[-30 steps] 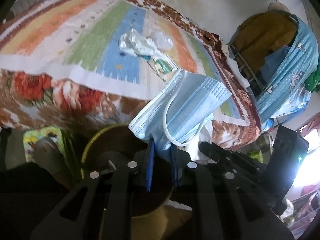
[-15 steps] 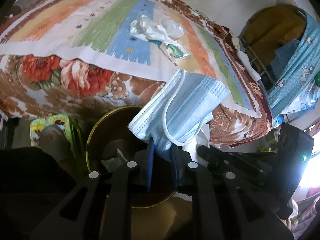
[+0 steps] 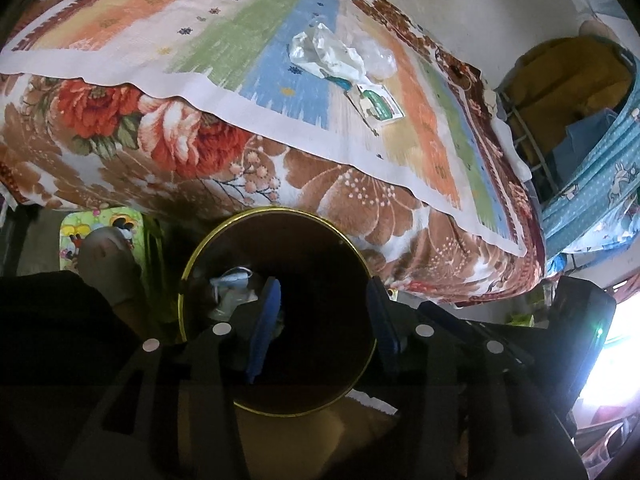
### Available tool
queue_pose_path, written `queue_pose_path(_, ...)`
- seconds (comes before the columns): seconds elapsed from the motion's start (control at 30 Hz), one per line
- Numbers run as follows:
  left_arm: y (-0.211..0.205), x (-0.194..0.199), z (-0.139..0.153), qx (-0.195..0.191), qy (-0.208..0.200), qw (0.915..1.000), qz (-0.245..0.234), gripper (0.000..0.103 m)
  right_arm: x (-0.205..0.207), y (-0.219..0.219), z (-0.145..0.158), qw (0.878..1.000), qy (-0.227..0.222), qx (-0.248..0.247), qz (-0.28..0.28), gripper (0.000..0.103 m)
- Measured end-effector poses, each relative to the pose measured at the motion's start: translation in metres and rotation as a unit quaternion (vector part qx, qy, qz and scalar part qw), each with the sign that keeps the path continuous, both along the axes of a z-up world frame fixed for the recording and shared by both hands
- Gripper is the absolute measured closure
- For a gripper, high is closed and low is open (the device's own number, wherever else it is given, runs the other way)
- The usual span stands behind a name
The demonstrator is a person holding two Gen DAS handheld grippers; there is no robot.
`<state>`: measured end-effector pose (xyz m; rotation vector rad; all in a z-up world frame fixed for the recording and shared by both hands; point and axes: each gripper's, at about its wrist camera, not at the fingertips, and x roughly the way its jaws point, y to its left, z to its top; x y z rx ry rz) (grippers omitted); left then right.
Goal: Collect trash
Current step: 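Open both tools to drop the mask and tissue into the bin, then move both open tools from the bin back toward the trash on the bed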
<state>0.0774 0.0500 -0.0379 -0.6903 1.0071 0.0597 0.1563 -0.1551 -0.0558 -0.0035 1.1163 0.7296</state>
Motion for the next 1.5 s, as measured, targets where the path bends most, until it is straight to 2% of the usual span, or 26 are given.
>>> queue_pose_path(0.17,0.000,0.005,0.011,0.041,-0.010,0.9991,0.003,0.050,0.001,0.002,0.003,1.000,-0.005,0.001,0.006,0.061)
queue_pose_path(0.3,0.006,0.013,0.020,0.060,-0.016,0.9980,0.006,0.046,0.008,0.003,0.007,1.000,-0.010,0.003,0.004,0.057)
queue_pose_path(0.53,0.023,0.029,0.042,0.083,-0.029,0.9961,0.013,0.031,0.032,0.006,0.027,0.999,-0.045,-0.007,-0.006,0.046)
queue_pose_path(0.67,0.032,0.039,0.050,0.083,-0.030,0.9960,0.010,0.029,0.041,0.007,0.033,0.999,-0.042,0.002,0.001,0.039)
queue_pose_path(0.8,0.043,0.054,0.065,0.117,-0.039,0.9923,0.008,0.025,0.047,0.008,0.039,0.999,-0.052,0.005,0.003,0.032)
queue_pose_path(0.9,0.049,0.064,0.072,0.131,-0.042,0.9904,0.009,0.016,0.052,0.010,0.047,0.998,-0.061,0.015,0.006,0.024)
queue_pose_path(0.97,0.056,0.073,0.075,0.130,-0.046,0.9904,0.010,0.007,0.054,0.012,0.053,0.997,-0.073,0.021,0.010,0.019)
queue_pose_path(1.2,0.078,0.100,0.078,0.134,-0.038,0.9899,0.026,0.006,0.070,0.023,0.069,0.994,-0.110,0.021,0.020,0.009)
queue_pose_path(1.5,0.097,0.132,0.081,0.142,-0.055,0.9875,0.042,0.006,0.096,0.041,0.080,0.989,-0.142,0.011,0.033,0.009)
